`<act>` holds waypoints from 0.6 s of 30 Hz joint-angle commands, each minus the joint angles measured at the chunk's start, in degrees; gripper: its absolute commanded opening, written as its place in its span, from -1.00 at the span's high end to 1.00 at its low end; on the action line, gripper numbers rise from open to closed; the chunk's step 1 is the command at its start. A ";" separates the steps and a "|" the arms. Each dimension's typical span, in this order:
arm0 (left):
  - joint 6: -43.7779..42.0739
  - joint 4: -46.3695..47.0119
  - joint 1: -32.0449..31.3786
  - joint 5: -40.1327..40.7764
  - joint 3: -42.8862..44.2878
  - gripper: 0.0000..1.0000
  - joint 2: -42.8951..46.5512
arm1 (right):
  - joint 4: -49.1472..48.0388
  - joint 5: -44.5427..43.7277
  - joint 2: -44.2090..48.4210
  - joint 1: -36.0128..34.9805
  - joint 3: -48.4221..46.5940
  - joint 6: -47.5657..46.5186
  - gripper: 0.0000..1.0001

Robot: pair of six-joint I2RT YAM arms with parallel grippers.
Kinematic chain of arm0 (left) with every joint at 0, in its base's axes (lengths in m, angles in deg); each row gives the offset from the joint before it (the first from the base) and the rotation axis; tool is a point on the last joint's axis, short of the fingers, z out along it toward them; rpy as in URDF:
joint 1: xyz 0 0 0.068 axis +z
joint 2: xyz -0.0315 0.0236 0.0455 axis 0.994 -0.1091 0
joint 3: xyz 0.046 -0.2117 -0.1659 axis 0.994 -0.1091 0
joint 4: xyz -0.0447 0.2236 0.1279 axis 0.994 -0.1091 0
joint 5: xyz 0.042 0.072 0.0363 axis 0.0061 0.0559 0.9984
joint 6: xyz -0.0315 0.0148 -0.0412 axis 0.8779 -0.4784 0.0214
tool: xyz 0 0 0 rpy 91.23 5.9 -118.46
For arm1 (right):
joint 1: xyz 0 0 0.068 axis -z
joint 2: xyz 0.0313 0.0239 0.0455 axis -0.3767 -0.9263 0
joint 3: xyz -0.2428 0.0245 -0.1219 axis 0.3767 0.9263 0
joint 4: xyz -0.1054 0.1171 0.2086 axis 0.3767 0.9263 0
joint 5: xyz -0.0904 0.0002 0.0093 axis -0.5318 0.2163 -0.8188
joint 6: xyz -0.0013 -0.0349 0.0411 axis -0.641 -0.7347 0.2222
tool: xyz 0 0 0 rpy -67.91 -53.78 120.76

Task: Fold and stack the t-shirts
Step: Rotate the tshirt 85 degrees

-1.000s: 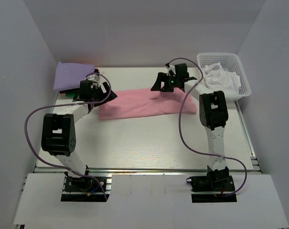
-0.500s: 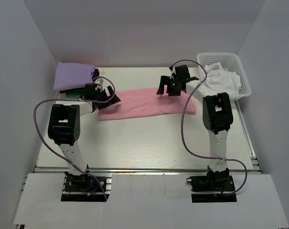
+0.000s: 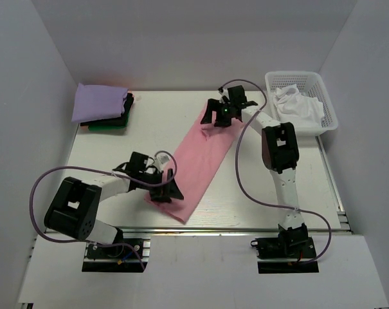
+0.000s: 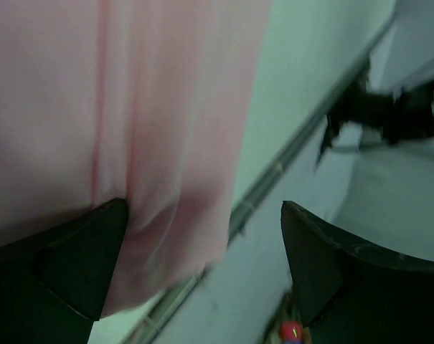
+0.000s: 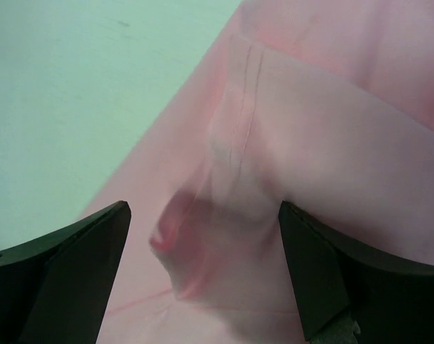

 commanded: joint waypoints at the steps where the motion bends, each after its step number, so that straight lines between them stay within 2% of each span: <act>1: -3.22 -18.25 -5.41 -7.28 -5.81 -0.99 0.50 | -5.04 8.45 -7.53 -4.21 -6.98 -2.32 -0.81; 2: -3.74 -19.38 -7.33 -7.28 -5.82 -0.99 0.51 | -5.04 9.15 -8.94 -5.00 -12.84 -2.15 -0.81; 3: -4.62 -21.14 -8.14 -7.28 -4.78 -0.99 0.51 | -5.56 9.51 -12.69 -5.27 -14.29 -2.15 -0.81; 7: -5.68 -22.65 -12.44 -5.97 -1.26 -0.99 -0.89 | -14.68 13.54 -15.72 -5.97 -17.29 2.41 -0.81; 10: -5.68 -21.68 -14.46 -4.74 0.85 -0.99 2.44 | -14.37 13.03 -12.67 -6.76 -16.77 1.20 -0.81; 15: -4.90 -21.69 -15.00 -1.57 9.55 -0.99 9.29 | -12.51 8.02 -5.97 -8.35 -14.48 -3.73 -0.81; 18: -3.76 -22.29 -15.00 4.74 11.41 -0.99 15.18 | -9.00 5.56 -0.62 -9.14 -12.90 -6.19 -0.81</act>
